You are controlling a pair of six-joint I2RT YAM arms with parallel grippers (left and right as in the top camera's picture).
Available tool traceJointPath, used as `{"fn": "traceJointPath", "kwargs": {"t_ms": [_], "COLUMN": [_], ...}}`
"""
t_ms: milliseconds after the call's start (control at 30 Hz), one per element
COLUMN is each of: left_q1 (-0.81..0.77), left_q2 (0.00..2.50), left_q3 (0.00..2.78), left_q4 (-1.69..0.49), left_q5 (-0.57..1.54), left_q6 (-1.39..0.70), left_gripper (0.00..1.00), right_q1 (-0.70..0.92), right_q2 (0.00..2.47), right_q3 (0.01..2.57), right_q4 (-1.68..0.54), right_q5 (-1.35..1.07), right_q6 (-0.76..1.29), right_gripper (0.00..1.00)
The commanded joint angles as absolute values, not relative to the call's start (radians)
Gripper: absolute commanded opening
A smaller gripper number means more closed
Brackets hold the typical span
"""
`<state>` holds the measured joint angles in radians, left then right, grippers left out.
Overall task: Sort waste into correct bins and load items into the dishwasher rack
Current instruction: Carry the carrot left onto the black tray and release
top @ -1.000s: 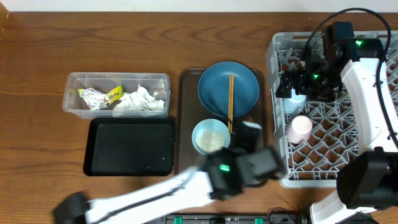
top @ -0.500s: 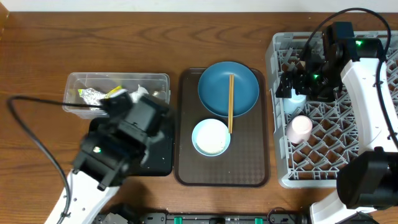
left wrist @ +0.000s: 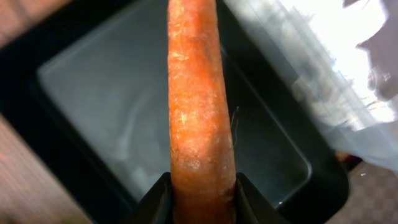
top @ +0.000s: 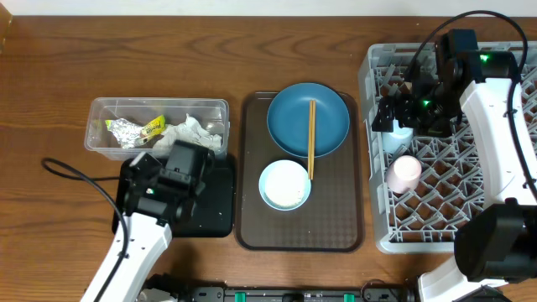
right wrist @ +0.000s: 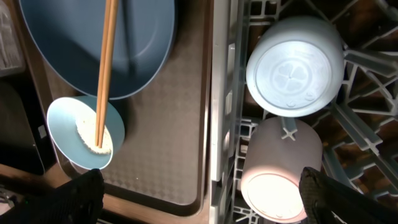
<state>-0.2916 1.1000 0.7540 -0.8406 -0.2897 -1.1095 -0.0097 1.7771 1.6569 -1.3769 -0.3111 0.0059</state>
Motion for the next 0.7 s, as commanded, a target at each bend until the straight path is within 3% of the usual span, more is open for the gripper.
{"fn": "traceJointPath", "kwargs": {"t_ms": [0, 567, 667], "left_q1": [-0.284, -0.284, -0.284], "left_q2": [1.099, 1.130, 1.130], "left_q3": [0.693, 0.578, 0.577], "left_q4": [-0.784, -0.693, -0.677], "left_q5": [-0.227, -0.168, -0.168], "left_q6": [-1.147, -1.184, -1.183], "left_gripper": [0.06, 0.07, 0.11], "right_q1": [-0.006, -0.006, -0.006], "right_q2": [1.784, 1.784, 1.784], "right_q3": [1.674, 1.674, 1.674], "right_q4": [-1.380, -1.379, -1.380], "right_q5": [-0.321, -0.321, -0.321], "right_q6": [0.002, 0.002, 0.002], "right_gripper": [0.99, 0.99, 0.99]}}
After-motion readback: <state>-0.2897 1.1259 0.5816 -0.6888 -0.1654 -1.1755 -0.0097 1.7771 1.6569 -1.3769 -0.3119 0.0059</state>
